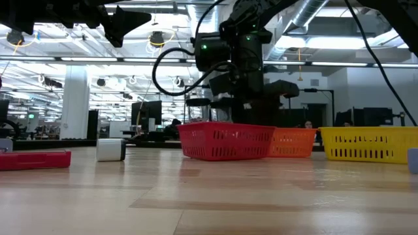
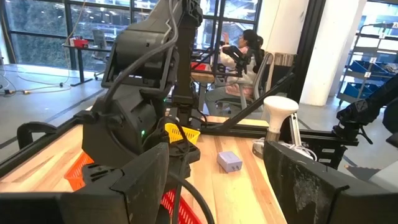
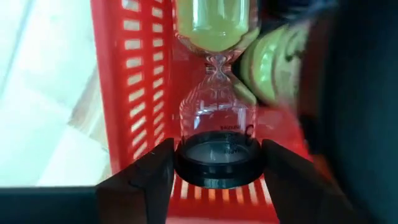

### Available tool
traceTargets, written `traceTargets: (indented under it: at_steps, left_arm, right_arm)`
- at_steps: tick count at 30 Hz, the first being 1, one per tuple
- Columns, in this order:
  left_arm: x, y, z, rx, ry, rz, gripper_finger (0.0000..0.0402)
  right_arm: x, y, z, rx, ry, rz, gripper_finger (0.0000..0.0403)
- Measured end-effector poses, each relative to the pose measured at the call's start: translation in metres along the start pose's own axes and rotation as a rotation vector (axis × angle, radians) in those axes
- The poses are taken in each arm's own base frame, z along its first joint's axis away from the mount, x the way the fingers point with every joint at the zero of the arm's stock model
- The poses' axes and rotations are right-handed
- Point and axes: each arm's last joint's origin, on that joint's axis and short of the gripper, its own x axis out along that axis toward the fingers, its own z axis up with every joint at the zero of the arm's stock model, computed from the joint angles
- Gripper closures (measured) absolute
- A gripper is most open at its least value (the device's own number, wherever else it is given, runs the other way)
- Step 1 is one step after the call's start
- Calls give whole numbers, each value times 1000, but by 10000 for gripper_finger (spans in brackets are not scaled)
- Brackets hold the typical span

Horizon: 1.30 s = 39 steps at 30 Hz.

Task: Pick & Place Office items
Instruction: Adjust the green hourglass inside the red bin

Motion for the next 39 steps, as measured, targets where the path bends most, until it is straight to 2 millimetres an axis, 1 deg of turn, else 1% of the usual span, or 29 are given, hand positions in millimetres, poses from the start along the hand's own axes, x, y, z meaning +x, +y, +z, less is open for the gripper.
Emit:
traceTargets:
  at_steps: [3, 7, 9, 11, 14, 16, 19, 23, 26, 33, 35, 39]
  left_arm:
    - [0, 0, 0, 0, 0, 0, 143]
    - [0, 0, 0, 0, 0, 0, 143]
    - [0, 0, 0, 0, 0, 0, 143]
    - [0, 0, 0, 0, 0, 0, 143]
    - [0, 0, 0, 0, 0, 0, 143]
    - [0, 0, 0, 0, 0, 0, 143]
    - [0, 0, 0, 0, 0, 0, 143]
    - [0, 0, 0, 0, 0, 0, 143]
    - [0, 0, 0, 0, 0, 0, 143]
    - [0, 0, 0, 0, 0, 0, 143]
    - [0, 0, 0, 0, 0, 0, 143]
    - [0, 0, 0, 0, 0, 0, 143]
  right_arm:
    - [-9, -1, 0, 12, 37, -13, 203]
    - [-21, 2, 0, 29, 68, 13, 177]
    - [-24, 6, 1, 22, 88, 26, 171]
    - [-28, 8, 2, 35, 102, 35, 175]
    - [-35, 12, 3, 60, 126, 29, 197]
    - [-37, 14, 4, 63, 139, 28, 209]
    - [-40, 17, 5, 73, 155, 32, 211]
    - [-43, 21, 7, 87, 175, 26, 189]
    - [-43, 23, 6, 82, 214, 4, 185]
    - [-44, 25, 2, 141, 266, -2, 207]
    - [-45, 26, 2, 145, 288, -28, 202]
    - [-54, 28, 3, 128, 336, -82, 179]
